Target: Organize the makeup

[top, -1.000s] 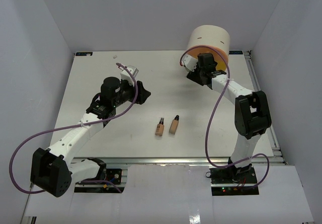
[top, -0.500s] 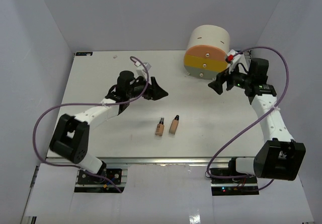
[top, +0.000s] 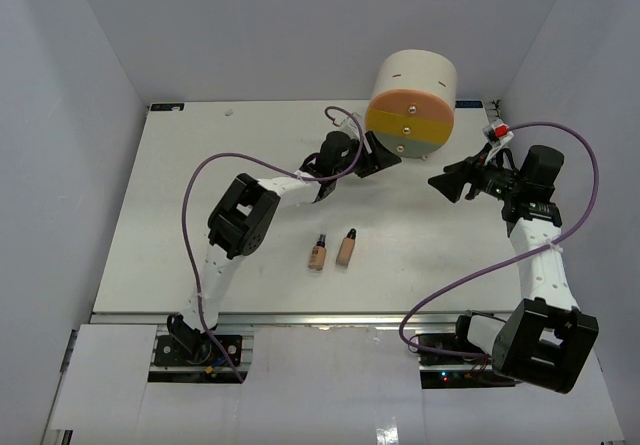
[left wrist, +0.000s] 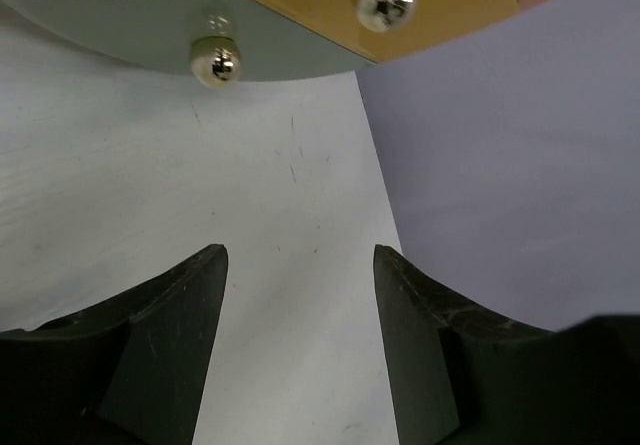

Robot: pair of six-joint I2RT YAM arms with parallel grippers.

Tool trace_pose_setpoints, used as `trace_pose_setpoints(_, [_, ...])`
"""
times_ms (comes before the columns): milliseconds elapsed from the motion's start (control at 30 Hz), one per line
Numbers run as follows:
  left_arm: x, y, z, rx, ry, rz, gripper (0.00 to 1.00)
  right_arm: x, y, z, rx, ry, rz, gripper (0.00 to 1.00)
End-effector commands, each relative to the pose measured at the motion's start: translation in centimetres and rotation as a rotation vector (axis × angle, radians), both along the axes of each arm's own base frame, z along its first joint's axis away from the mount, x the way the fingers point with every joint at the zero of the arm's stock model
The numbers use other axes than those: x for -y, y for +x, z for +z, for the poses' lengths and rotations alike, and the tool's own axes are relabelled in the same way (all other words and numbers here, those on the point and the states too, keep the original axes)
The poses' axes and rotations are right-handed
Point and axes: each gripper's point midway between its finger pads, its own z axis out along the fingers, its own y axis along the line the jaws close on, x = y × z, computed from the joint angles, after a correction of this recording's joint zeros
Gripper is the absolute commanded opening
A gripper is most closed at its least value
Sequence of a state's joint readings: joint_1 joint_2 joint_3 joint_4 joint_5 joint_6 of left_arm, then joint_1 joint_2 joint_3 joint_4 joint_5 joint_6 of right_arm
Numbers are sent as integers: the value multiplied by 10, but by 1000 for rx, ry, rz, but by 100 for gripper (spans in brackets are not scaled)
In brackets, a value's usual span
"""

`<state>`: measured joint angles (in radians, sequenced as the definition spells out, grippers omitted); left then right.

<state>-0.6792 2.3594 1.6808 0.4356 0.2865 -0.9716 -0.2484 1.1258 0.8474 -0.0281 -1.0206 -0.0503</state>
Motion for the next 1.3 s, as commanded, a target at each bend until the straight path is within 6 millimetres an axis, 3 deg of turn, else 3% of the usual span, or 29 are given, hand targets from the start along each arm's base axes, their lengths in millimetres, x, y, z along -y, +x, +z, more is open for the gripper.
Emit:
trace_pose_setpoints(0, [23,41,40,29,-150,137,66,-1,-3,23,94,17,-12,74])
trace_pose_setpoints(100, [33,49,21,10,-148,162,59,-1,-5,26,111,16,-15,73])
trace_pose_setpoints(800, [32,87,-8,-21,-155,308,45,8,-17,38,145,55,-33,74])
trace_pose_setpoints(1000, [31,82,-19,-54,-128,313,46,9,-18,38,145,62,-35,74])
trace_pose_setpoints(1267, [35,87,-16,-51,-140,319,49,10,-16,36,137,65,-40,74])
